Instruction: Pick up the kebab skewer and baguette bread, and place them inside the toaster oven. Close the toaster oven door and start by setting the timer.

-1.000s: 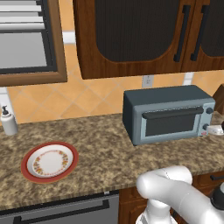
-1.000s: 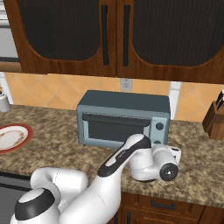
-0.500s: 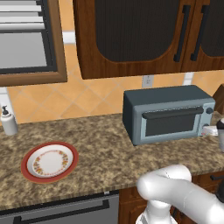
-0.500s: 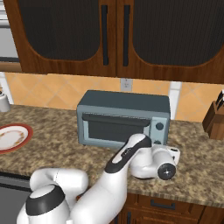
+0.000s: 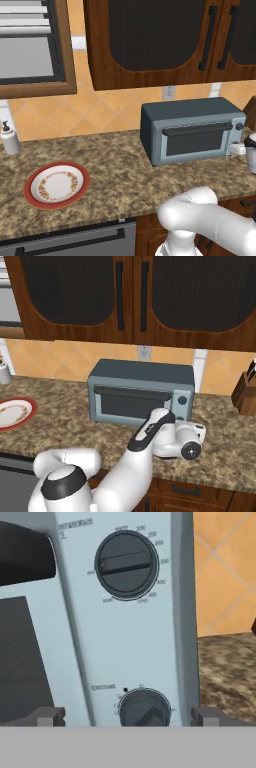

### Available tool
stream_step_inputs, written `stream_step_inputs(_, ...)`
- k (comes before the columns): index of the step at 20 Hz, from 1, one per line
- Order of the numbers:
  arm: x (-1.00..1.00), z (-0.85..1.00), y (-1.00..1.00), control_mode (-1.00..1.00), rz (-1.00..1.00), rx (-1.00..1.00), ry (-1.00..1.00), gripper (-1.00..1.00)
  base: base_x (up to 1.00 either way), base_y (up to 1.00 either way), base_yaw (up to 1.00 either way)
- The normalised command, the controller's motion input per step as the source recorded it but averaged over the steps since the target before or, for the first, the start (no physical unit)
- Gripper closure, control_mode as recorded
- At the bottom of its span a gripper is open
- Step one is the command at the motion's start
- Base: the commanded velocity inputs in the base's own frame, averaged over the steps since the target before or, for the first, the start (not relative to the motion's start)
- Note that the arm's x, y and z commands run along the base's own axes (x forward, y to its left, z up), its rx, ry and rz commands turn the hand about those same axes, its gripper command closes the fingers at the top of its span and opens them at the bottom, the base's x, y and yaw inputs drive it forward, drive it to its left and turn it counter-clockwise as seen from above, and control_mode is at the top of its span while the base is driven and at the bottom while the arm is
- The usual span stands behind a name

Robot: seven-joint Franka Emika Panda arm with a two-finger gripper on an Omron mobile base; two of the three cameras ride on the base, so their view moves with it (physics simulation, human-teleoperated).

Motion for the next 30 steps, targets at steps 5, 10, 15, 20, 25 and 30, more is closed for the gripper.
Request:
stream_step_inputs(5, 0.08, -0.22, -0.01, -1.00, 0.00, 0.00, -0.01, -1.00, 0.00, 0.00, 0.00)
stream_step_inputs(10, 0.11, -0.07, 0.00, -1.00, -0.02, 0.00, 0.00, -1.00, 0.00, 0.00, 0.00)
stream_step_inputs(15, 0.08, 0.00, 0.00, -1.00, -0.02, 0.00, 0.00, -1.00, 0.00, 0.00, 0.00)
stream_step_inputs(20, 0.01, 0.00, 0.00, -1.00, -0.02, 0.00, 0.00, -1.00, 0.00, 0.00, 0.00)
stream_step_inputs(25, 0.07, -0.05, 0.00, -1.00, -0.01, 0.00, 0.00, -1.00, 0.00, 0.00, 0.00)
stream_step_inputs(30, 0.02, 0.00, 0.00, -1.00, 0.00, 0.00, 0.00, -1.00, 0.00, 0.00, 0.00)
